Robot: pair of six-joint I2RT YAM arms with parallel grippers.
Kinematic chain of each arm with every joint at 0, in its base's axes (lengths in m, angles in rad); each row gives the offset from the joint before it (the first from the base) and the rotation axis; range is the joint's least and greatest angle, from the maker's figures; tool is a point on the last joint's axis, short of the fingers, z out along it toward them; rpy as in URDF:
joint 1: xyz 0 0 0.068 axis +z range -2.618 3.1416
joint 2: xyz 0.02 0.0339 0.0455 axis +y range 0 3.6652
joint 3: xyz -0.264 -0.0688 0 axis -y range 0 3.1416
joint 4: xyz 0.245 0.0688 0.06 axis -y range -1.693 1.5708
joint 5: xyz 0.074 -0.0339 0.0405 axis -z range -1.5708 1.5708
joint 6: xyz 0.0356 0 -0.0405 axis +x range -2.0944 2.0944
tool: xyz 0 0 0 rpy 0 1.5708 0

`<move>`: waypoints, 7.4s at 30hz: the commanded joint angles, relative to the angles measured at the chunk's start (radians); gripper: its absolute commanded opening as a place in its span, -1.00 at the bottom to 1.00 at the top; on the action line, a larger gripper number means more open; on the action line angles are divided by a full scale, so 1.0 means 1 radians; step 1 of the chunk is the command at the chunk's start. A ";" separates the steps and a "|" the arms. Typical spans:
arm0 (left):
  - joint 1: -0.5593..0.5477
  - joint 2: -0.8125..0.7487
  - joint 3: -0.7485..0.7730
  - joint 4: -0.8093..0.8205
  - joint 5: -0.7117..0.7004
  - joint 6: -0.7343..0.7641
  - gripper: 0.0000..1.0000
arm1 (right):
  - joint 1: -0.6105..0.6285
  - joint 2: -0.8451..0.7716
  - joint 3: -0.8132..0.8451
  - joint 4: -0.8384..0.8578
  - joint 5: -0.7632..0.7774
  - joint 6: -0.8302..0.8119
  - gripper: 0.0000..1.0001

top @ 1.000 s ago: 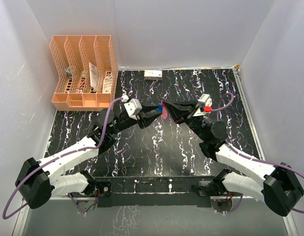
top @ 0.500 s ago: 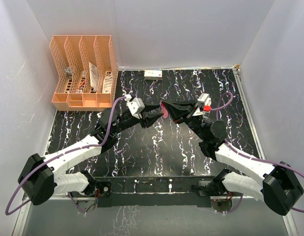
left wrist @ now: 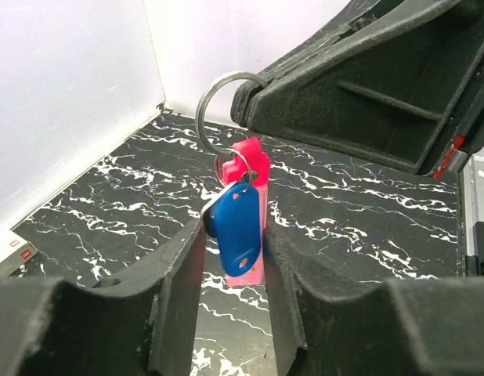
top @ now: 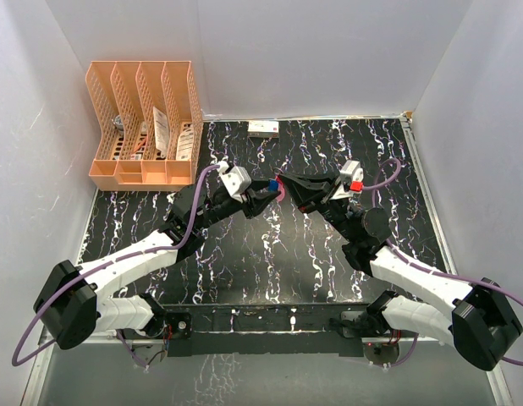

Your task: Put the keys on the keyring

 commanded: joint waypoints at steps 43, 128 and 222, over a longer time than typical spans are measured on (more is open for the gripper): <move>-0.002 -0.088 0.096 -0.223 -0.005 0.194 -1.00 | -0.001 -0.038 0.080 -0.186 -0.045 -0.083 -1.00; 0.001 -0.092 0.135 -0.426 -0.553 0.174 -0.24 | -0.003 0.139 0.663 -1.158 0.085 -0.203 -1.00; 0.024 -0.261 0.119 -0.514 -0.689 0.075 -0.01 | -0.125 0.392 0.680 -1.300 -0.150 -0.157 -1.00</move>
